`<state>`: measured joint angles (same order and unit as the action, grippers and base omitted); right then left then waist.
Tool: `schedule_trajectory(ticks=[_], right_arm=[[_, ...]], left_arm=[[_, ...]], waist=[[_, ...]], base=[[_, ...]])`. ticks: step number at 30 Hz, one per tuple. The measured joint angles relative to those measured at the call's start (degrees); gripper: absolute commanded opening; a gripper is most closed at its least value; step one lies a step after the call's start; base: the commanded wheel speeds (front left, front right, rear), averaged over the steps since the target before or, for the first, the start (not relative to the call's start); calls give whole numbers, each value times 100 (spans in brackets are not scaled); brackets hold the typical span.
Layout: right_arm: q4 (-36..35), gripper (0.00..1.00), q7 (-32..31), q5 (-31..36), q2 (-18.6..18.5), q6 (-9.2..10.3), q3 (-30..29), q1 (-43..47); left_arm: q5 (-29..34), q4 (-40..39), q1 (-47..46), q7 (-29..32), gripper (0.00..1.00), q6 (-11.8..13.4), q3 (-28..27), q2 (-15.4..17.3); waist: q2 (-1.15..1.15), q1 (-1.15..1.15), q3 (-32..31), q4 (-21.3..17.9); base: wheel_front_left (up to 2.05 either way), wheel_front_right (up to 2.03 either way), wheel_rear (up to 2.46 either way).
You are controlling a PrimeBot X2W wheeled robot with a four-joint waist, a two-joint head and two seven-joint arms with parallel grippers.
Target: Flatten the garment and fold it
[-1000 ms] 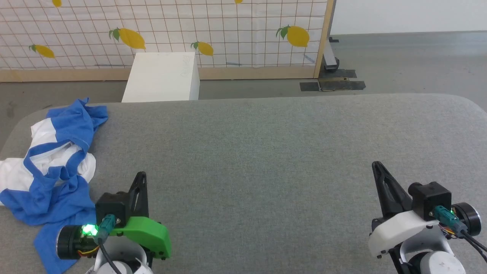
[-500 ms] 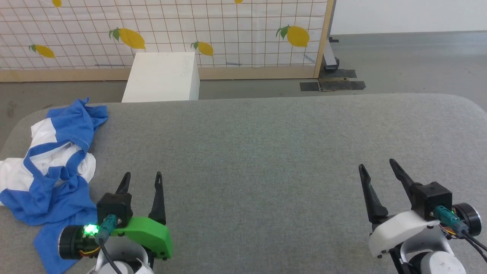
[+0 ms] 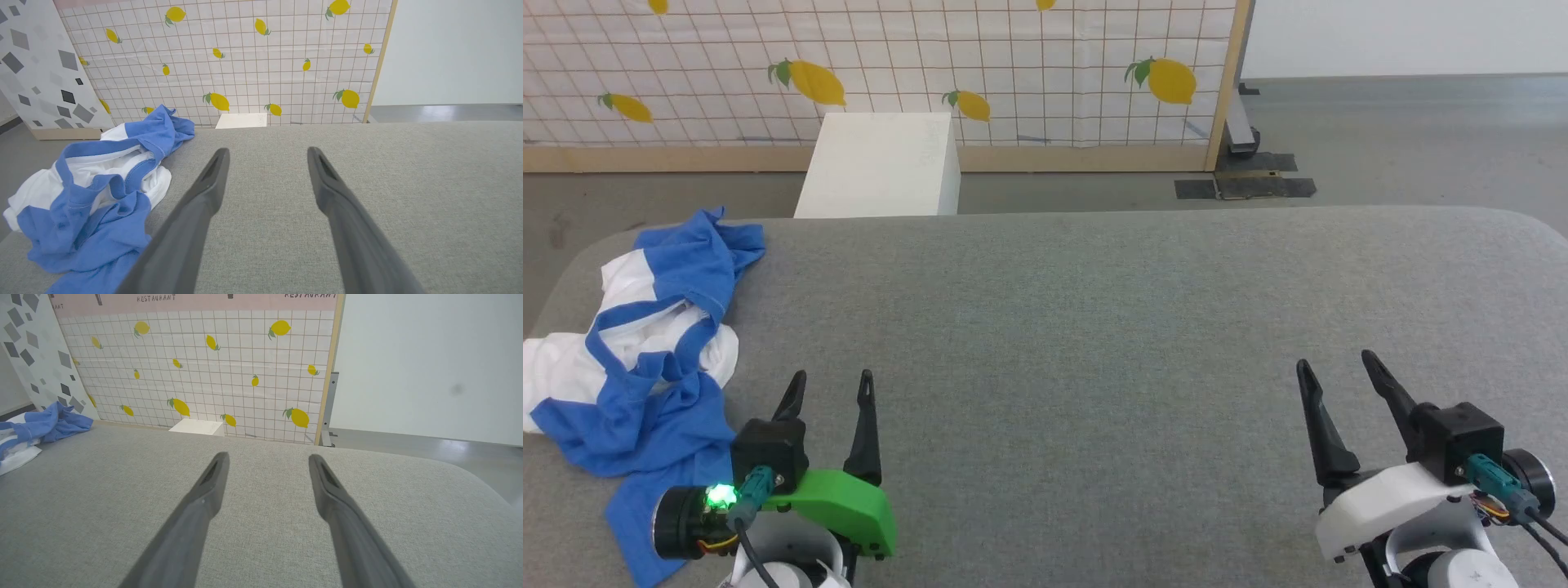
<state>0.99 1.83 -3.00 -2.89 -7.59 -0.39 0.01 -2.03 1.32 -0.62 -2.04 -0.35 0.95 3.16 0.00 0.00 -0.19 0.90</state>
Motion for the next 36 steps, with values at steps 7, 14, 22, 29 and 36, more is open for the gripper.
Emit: schedule_trajectory(ticks=[7, 14, 22, 29, 36], right_arm=[[34, 100, 80, -112, 0, 0, 2, 32], [85, 100, 172, -216, -1, 0, 7, 114], [125, 100, 261, -343, 0, 1, 26, 132], [182, 100, 358, -470, 0, 1, 66, 210], [227, 100, 430, -581, 0, 1, 120, 244]], left_arm=[[-42, 20, 1, -66, 100, 43, 3, 0], [-63, 41, 8, -162, 100, 67, -4, 0], [-108, 75, 68, -256, 100, 93, -11, 0], [-220, 105, 109, -345, 100, 99, -10, 0], [-259, 126, 140, -420, 100, 142, -9, 0]], waist=[[0, 0, -17, 161], [0, 0, -28, 378], [0, 0, -37, 656], [0, 0, -48, 935], [0, 0, -71, 1190]], base=[[0, 0, 0], [0, 0, 0], [0, 0, 0], [0, 0, 0], [0, 0, 0]])
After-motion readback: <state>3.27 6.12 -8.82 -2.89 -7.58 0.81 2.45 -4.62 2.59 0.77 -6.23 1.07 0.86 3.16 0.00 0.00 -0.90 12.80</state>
